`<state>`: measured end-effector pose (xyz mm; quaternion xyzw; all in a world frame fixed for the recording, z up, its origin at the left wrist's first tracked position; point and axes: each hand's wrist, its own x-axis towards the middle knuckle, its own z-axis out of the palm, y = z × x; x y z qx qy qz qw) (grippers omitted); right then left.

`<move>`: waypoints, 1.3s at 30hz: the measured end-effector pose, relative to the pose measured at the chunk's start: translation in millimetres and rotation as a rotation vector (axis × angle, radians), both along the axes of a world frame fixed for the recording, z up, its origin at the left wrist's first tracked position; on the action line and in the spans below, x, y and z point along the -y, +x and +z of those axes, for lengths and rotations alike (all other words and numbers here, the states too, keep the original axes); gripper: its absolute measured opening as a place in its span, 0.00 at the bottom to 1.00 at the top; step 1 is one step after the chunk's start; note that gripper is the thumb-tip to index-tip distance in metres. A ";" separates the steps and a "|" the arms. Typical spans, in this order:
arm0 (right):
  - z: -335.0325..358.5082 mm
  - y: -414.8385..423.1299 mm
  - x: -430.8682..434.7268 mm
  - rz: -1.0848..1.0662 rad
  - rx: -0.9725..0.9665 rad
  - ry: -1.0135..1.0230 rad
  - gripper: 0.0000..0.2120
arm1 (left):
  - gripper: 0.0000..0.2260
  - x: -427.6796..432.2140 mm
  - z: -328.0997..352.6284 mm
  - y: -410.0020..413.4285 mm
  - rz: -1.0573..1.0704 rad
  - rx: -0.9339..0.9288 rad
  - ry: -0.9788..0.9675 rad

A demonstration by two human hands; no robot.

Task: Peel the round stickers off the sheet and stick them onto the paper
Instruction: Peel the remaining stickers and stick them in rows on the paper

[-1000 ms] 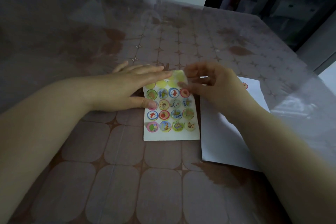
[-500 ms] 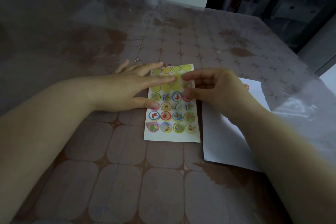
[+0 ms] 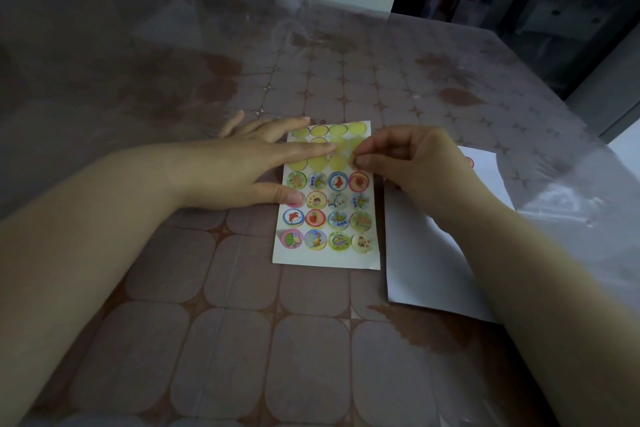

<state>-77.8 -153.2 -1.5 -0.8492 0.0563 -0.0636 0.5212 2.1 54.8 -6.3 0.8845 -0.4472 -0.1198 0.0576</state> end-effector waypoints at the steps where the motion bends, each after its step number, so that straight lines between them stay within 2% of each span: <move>1: 0.8 -0.1 0.3 0.005 0.005 -0.070 0.08 | 0.26 -0.1 0.1 -0.1 0.002 -0.002 0.003; 4: 4.0 -0.6 2.4 0.032 0.034 -0.338 0.07 | 0.23 -0.1 -0.9 0.2 0.017 -0.016 0.032; 6: 5.8 -1.3 5.5 0.031 0.046 -0.399 0.04 | 0.24 0.4 -1.2 0.5 0.035 -0.033 0.067; 9: 3.2 -0.9 10.4 0.016 0.016 -0.374 0.04 | 0.23 0.9 -2.7 0.9 0.037 -0.032 0.078; 14: 36.5 -13.0 32.8 -0.053 0.032 -0.318 0.05 | 0.33 -3.5 -5.3 3.2 0.009 0.006 0.040; 16: 58.7 -25.1 59.6 -0.079 -0.046 -0.357 0.02 | 0.33 -2.4 -12.3 7.8 -0.012 0.067 -0.011; 18: 69.2 -36.7 82.6 -0.057 -0.194 -0.465 0.01 | 0.28 -0.3 -22.9 17.0 -0.029 0.105 -0.046; 21: 54.4 -46.2 97.8 -0.074 -0.355 -0.415 0.01 | 0.26 -1.5 -38.8 33.7 -0.067 0.149 -0.058; 26: 17.1 -48.3 106.3 -0.248 -0.349 -0.242 0.03 | 0.26 -2.6 -53.1 49.3 -0.087 0.186 -0.060; 34: 9.8 -47.1 104.7 -0.238 -0.304 -0.256 0.02 | 0.27 -0.1 -68.5 66.2 -0.080 0.192 -0.042; 39: 7.4 -44.0 105.1 -0.261 -0.260 -0.310 0.07 | 0.27 -0.6 -73.0 71.8 -0.082 0.205 -0.030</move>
